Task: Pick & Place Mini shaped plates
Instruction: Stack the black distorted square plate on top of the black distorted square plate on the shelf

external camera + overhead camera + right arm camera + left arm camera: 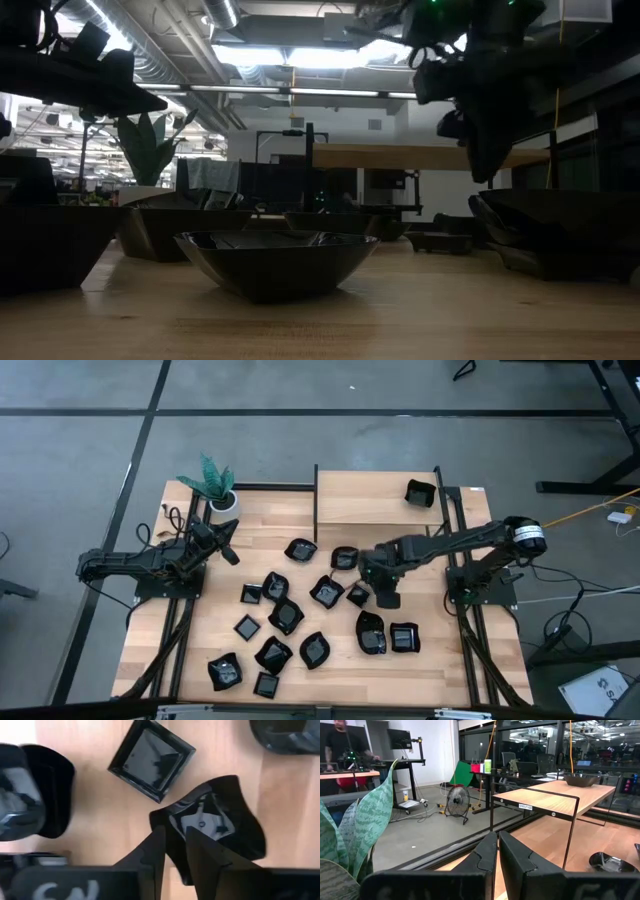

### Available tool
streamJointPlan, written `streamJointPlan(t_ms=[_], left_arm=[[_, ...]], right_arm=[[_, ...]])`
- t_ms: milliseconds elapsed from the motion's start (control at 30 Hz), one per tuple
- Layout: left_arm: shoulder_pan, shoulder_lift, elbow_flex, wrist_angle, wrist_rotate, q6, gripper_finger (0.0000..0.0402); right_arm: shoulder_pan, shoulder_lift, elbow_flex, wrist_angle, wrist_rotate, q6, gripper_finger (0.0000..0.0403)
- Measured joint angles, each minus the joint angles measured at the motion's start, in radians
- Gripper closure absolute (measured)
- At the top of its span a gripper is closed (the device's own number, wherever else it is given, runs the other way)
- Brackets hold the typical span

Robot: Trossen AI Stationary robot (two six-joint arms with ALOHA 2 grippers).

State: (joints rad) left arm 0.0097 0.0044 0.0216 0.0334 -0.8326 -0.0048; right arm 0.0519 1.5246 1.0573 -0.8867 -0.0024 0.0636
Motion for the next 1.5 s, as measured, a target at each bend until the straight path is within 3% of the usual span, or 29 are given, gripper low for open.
streamJointPlan(t_ms=[267, 567, 1200, 1500], left_arm=[[0.0, 0.0, 0.0, 0.0, 0.0, 0.0, 0.0386], [0.0, 0.0, 0.0, 0.0, 0.0, 0.0, 0.0386], [0.0, 0.0, 0.0, 0.0, 0.0, 0.0, 0.0386], [0.0, 0.0, 0.0, 0.0, 0.0, 0.0, 0.0386]], right_arm=[[0.149, 0.0, 0.0, -0.083, 0.139, 0.036, 0.0269], [0.223, 0.0, -0.003, -0.09, 0.2, 0.034, 0.0264], [0.224, 0.0, -0.209, 0.151, 0.281, -0.003, 0.0264], [0.22, 0.001, -0.219, 0.189, 0.324, -0.011, 0.0285]])
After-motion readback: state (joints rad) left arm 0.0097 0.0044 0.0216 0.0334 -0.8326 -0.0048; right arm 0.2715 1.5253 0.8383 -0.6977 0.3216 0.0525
